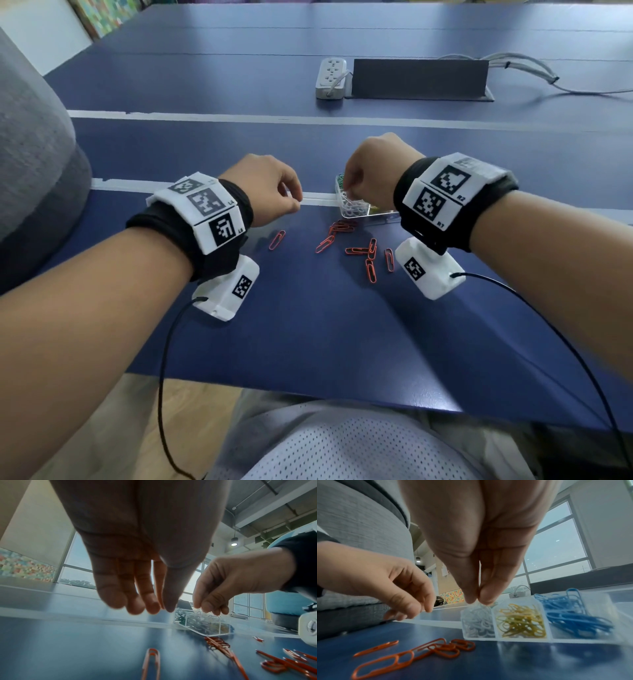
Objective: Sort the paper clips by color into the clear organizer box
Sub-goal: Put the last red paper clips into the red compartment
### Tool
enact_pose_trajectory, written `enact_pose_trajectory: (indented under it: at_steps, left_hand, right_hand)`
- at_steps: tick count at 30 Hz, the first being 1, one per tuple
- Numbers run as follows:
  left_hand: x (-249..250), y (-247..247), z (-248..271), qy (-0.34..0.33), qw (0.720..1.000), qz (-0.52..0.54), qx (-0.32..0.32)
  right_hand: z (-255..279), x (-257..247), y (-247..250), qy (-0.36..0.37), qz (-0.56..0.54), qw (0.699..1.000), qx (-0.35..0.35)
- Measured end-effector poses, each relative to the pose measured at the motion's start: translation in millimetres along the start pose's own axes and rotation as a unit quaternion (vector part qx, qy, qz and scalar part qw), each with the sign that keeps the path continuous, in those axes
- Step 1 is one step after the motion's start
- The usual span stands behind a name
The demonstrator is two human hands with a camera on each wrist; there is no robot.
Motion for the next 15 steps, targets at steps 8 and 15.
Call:
enact_pose_trajectory:
  at_steps: [8,15]
  left_hand:
    - [-4,-15,15,0.018,0.994,-0.053,-0.094]
    - [2,-15,18,0.011,0.993,-0.076,-0.087]
  right_hand:
    - [7,-12,-3,0.035,0.017,0.999,-0.015]
    - [27,-18,-30,0.059,0.145,0.981,-0.115]
Point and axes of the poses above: each hand's wrist, its own z-axis away from the middle knuckle, its own y-axis out of the back of the hand, x = y × z, the point moved 5 cm from there along -z, towards the middle knuckle, and after that the axes turned 13 degrees about -z, right-handed, at the moved point
